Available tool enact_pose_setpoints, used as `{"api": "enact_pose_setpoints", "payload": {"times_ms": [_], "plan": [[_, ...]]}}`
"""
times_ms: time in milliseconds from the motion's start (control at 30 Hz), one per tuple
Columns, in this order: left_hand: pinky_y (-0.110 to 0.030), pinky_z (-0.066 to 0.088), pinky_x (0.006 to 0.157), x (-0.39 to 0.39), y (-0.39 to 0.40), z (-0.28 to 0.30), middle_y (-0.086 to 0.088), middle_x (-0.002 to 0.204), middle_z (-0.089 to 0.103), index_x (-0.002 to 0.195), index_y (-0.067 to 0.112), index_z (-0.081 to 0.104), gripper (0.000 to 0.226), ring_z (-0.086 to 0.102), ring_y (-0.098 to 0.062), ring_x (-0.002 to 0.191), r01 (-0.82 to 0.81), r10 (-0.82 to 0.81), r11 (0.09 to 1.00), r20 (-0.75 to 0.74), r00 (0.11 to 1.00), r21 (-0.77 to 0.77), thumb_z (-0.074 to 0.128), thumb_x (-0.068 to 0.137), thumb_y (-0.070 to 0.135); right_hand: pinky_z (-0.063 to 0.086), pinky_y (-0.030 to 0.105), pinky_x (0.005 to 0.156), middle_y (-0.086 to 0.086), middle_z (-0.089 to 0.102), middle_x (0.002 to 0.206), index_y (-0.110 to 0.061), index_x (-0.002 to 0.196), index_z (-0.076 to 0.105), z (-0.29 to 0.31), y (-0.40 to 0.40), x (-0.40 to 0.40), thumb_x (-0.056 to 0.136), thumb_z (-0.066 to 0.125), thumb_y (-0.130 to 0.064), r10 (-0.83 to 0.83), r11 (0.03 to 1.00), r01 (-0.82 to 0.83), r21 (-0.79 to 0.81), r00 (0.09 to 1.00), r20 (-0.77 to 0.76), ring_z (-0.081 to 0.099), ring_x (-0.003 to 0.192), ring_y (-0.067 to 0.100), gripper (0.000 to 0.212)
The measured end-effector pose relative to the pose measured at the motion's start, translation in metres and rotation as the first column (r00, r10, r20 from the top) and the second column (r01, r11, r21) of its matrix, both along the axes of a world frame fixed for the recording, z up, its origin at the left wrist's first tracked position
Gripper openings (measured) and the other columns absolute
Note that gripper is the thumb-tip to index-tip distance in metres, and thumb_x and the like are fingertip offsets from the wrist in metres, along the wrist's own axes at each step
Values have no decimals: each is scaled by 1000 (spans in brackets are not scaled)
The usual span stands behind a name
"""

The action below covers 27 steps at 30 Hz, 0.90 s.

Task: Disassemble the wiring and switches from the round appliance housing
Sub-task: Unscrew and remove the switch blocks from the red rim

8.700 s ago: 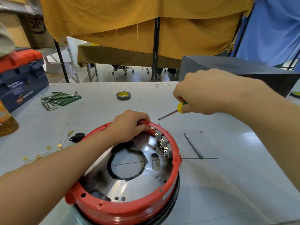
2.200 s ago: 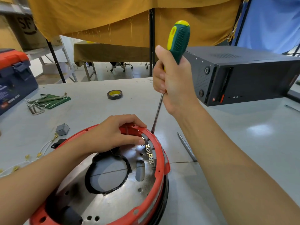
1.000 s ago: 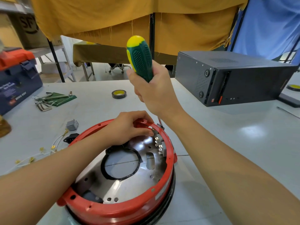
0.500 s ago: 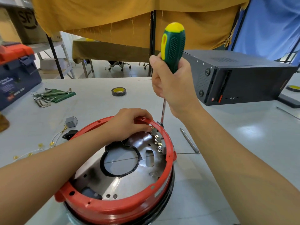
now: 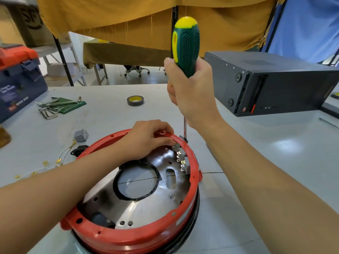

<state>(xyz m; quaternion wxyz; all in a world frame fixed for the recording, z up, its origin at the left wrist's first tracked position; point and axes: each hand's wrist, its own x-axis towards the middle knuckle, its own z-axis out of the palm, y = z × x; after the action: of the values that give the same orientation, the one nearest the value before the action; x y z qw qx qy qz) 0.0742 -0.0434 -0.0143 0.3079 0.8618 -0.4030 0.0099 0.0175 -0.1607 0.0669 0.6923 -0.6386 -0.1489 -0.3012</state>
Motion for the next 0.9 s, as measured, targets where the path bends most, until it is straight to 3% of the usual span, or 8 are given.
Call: {"api": "enact_pose_setpoints", "payload": {"times_ms": [400,533,667,800,900], "plan": [[-38,41,92,-4,-2,-1,5,99,63,103,22,64,18,56,-14,94,-21,18,999,65,998,34,62,88,32,32,11,39,-17,41,44,-23,67,46,-1,2,-4,92,53,0,-25,999,26,-35,1000,15,40,38,1,34],[-37,40,93,-3,2,4,8,101,62,106,26,60,21,54,-11,95,28,-29,995,19,999,93,64,87,32,30,12,37,-15,40,44,-19,68,44,-1,-2,-5,93,52,0,0,1000,0,28,1000,5,38,36,1,32],[-39,38,95,1,-1,7,10,100,57,112,24,60,30,50,-11,95,14,-26,983,67,997,182,66,85,34,29,12,36,-14,39,43,-16,67,42,0,-5,-6,93,50,1,5,997,-5,72,1000,7,35,34,1,32],[-27,38,83,7,-4,11,12,87,53,109,22,63,29,47,-9,81,63,-107,962,152,983,266,67,84,35,28,12,36,-14,38,43,-16,67,41,0,-3,-4,93,50,1,18,998,-19,62,1000,6,34,35,0,33],[-13,38,71,10,-2,9,14,84,58,104,23,64,22,52,-1,76,127,-139,971,45,989,202,68,83,31,29,12,36,-13,38,44,-15,67,41,0,-2,-3,93,50,0,25,998,-25,51,1000,4,34,35,1,32]]}}
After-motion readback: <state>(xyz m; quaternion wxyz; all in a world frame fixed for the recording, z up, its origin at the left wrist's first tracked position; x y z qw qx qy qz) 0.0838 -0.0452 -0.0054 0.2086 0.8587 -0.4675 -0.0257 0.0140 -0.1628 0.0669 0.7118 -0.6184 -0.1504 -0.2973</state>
